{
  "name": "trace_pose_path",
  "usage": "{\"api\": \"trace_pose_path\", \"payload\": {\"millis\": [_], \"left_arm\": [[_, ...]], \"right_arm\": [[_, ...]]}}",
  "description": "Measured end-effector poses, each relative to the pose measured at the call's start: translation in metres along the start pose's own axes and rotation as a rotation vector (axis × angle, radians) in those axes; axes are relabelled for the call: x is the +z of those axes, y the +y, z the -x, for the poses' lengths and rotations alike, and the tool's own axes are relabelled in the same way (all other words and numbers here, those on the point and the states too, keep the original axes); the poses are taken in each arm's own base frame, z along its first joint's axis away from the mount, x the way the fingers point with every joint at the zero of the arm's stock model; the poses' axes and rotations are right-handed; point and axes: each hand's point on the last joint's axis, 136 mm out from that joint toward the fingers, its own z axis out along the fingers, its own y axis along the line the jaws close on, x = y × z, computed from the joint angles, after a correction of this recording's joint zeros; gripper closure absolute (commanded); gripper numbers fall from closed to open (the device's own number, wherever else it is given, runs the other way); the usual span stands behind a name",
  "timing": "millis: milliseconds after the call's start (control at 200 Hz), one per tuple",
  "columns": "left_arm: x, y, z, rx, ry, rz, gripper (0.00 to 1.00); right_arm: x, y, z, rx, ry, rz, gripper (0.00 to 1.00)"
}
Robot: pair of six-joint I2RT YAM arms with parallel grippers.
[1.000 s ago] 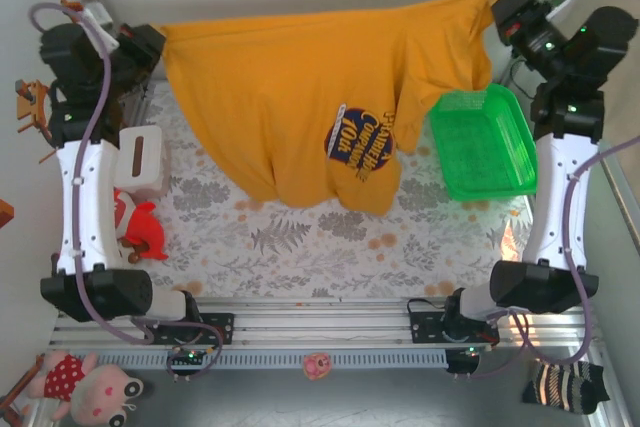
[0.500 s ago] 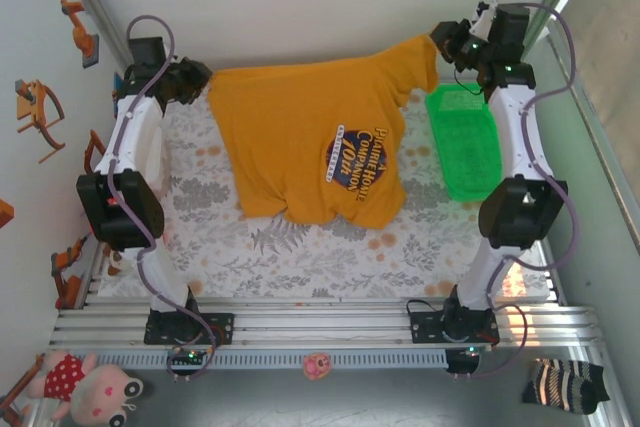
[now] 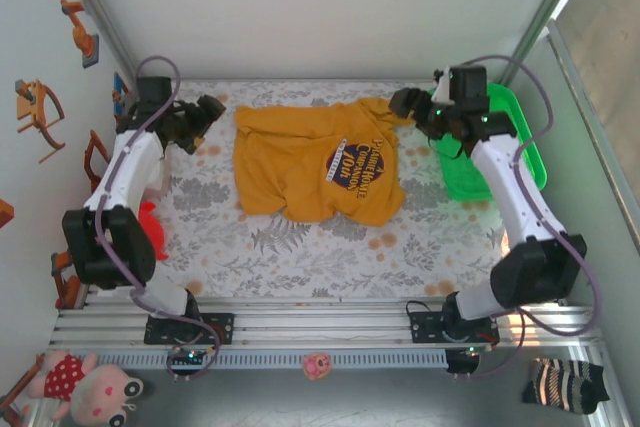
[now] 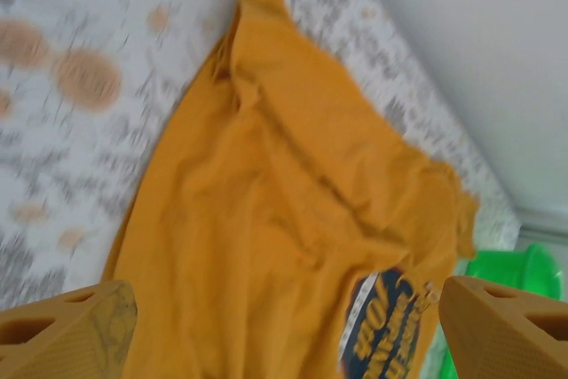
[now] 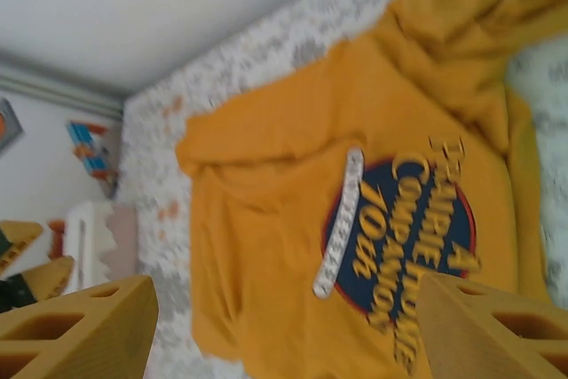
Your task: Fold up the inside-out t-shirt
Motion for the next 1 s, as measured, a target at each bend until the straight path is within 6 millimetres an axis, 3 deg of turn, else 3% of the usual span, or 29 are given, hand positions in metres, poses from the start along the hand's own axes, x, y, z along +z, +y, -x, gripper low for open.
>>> {"api": "trace_pose_path", "payload": {"millis": [75,185,255,330,401,531,846,921,1001], "left_arm": [[-0.007,0.009,-0.047,0.046,0.054,0.041,0.12],[-0.005,0.028,-0.117,0.143,0.157,0.124,0.10],[0.002,0.048,-0.149,0.189,0.216,0.202,0.09],[0.009,0.074,-0.167,0.202,0.249,0.292,0.09],[0.015,0.092,-0.174,0.198,0.265,0.358,0.09],[0.030,0.107,-0.175,0.198,0.276,0.427,0.11],[0.062,0.109,-0.172,0.213,0.282,0.469,0.25],[0.069,0.108,-0.170,0.212,0.276,0.470,0.34],[0.077,0.108,-0.168,0.212,0.271,0.471,0.56]], "right_arm": [[0.006,-0.014,-0.057,-0.021,0.095,-0.069,0.23],[0.021,-0.052,-0.133,-0.040,0.244,-0.212,0.23],[0.025,-0.077,-0.168,-0.038,0.316,-0.294,0.22],[0.026,-0.098,-0.193,-0.028,0.367,-0.361,0.22],[0.028,-0.107,-0.204,-0.026,0.389,-0.391,0.22],[0.037,-0.112,-0.208,-0.024,0.396,-0.410,0.22],[0.070,-0.121,-0.210,0.003,0.399,-0.422,0.26],[0.076,-0.122,-0.210,0.013,0.395,-0.421,0.40],[0.081,-0.123,-0.210,0.012,0.393,-0.420,0.73]]}}
